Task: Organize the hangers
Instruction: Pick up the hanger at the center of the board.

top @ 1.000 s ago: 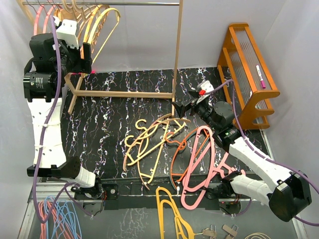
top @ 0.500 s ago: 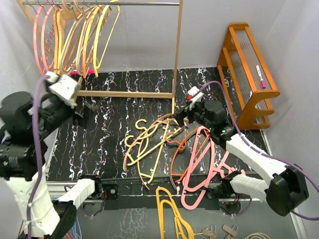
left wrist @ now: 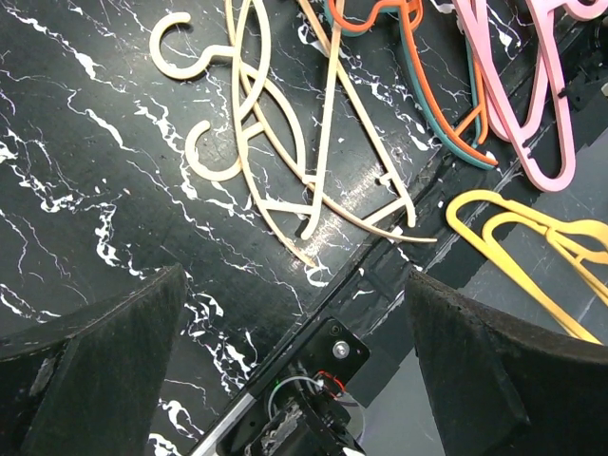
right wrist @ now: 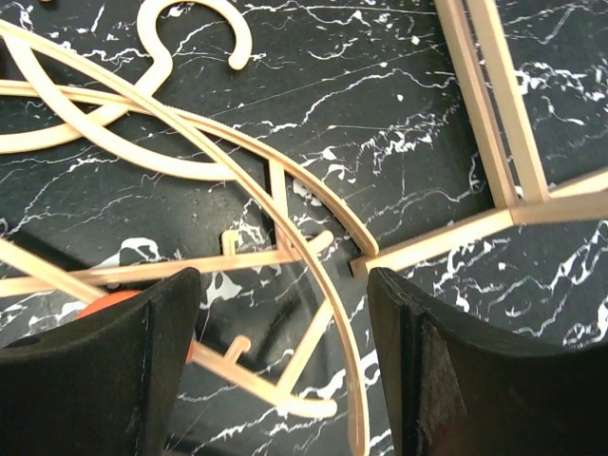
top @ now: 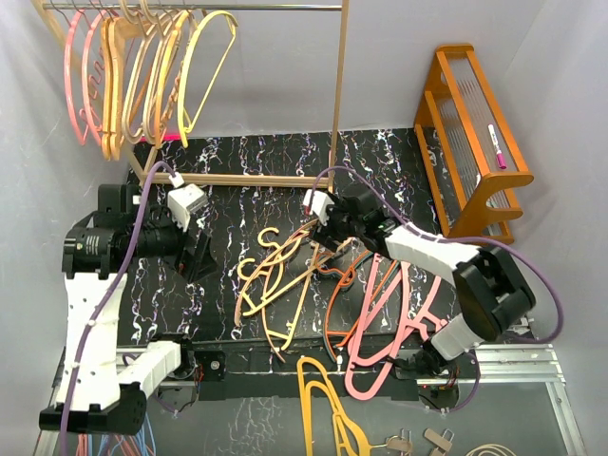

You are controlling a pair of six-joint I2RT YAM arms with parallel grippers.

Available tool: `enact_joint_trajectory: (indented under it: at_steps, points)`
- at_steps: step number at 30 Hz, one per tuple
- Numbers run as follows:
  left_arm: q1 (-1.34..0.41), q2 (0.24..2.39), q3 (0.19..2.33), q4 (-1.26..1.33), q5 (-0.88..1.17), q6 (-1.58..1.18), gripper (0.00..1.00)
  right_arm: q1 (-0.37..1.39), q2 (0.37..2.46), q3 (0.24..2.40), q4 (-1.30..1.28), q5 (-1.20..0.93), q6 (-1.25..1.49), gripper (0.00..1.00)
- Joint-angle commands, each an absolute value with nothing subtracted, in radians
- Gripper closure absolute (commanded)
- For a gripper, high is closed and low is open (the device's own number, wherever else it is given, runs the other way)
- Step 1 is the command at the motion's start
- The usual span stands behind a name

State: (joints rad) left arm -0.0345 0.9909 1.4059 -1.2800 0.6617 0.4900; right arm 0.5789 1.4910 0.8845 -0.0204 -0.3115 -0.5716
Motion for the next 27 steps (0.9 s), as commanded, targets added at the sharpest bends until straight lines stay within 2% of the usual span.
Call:
enact_joint_trajectory:
  at_steps: [1, 8, 19, 22, 24, 27]
  points:
    - [-0.035, 0.949, 1.366, -1.271, 0.68, 0.498, 0.03, 0.598, 1.59, 0.998, -0.006, -0.348, -0.656, 0.25]
    - [-0.035, 0.956, 1.336, -1.252, 0.671, 0.513, 0.03, 0.599, 1.736, 1.1, -0.055, -0.392, -0.683, 0.25]
    - [-0.035, 0.983, 1.293, -1.159, 0.668, 0.477, 0.03, 0.599, 1.887, 1.15, -0.089, -0.385, -0.69, 0.4]
    - [-0.035, 0.994, 1.289, -1.166, 0.666, 0.494, 0.03, 0.599, 1.897, 1.142, -0.09, -0.382, -0.692, 0.49]
    - [-0.036, 1.003, 1.285, -1.177, 0.668, 0.505, 0.03, 0.599, 1.9, 1.137, -0.091, -0.388, -0.697, 0.62]
    - [-0.036, 1.024, 1.269, -1.197, 0.656, 0.528, 0.03, 0.598, 1.889, 1.13, -0.092, -0.386, -0.703, 0.89]
